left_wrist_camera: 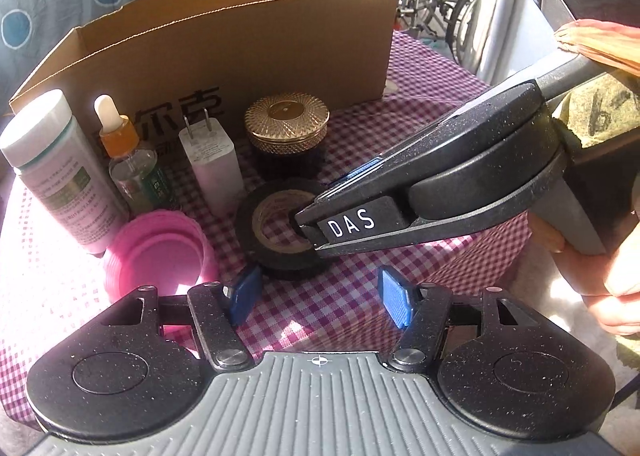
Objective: Organize rigid objects
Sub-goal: 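Move the right tool out of the box to the black tape roll, then close the right gripper on the black tape roll's rim and lift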
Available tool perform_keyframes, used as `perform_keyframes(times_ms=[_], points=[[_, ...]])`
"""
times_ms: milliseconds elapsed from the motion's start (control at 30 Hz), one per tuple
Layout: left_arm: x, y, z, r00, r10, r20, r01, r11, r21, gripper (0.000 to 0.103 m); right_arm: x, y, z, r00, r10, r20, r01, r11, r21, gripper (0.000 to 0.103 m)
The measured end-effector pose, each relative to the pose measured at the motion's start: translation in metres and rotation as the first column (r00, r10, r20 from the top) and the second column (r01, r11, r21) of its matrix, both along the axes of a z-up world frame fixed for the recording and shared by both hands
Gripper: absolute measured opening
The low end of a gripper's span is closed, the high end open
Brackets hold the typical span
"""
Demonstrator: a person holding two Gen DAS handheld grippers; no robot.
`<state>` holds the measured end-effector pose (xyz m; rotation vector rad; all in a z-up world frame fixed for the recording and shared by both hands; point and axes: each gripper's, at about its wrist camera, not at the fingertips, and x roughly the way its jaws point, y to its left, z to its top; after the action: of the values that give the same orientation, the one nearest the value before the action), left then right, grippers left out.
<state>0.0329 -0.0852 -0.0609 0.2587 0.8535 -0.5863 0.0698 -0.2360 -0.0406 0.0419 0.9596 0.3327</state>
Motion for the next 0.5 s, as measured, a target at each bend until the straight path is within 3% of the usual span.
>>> perform_keyframes(times_ms=[267, 433, 500], points=[[-0.007, -0.010, 0.003, 0.998, -0.064, 0.003, 0.064, 0.998, 0.005, 0.064, -0.016, -0.033, 0.000, 0.998, -0.063, -0.004, 0.063, 0.997, 0.038, 0.027], [-0.003, -0.019, 0.000, 0.998, -0.044, 0.048, 0.041, 0.998, 0.046, 0.064, -0.020, -0.049, -0.002, 0.996, -0.087, -0.010, 0.088, 0.992, 0.091, 0.023], [-0.001, -0.017, 0.000, 0.998, -0.038, 0.045, 0.036, 0.998, 0.046, 0.069, -0.021, -0.049, -0.003, 0.996, -0.088, -0.006, 0.089, 0.991, 0.098, 0.023]])
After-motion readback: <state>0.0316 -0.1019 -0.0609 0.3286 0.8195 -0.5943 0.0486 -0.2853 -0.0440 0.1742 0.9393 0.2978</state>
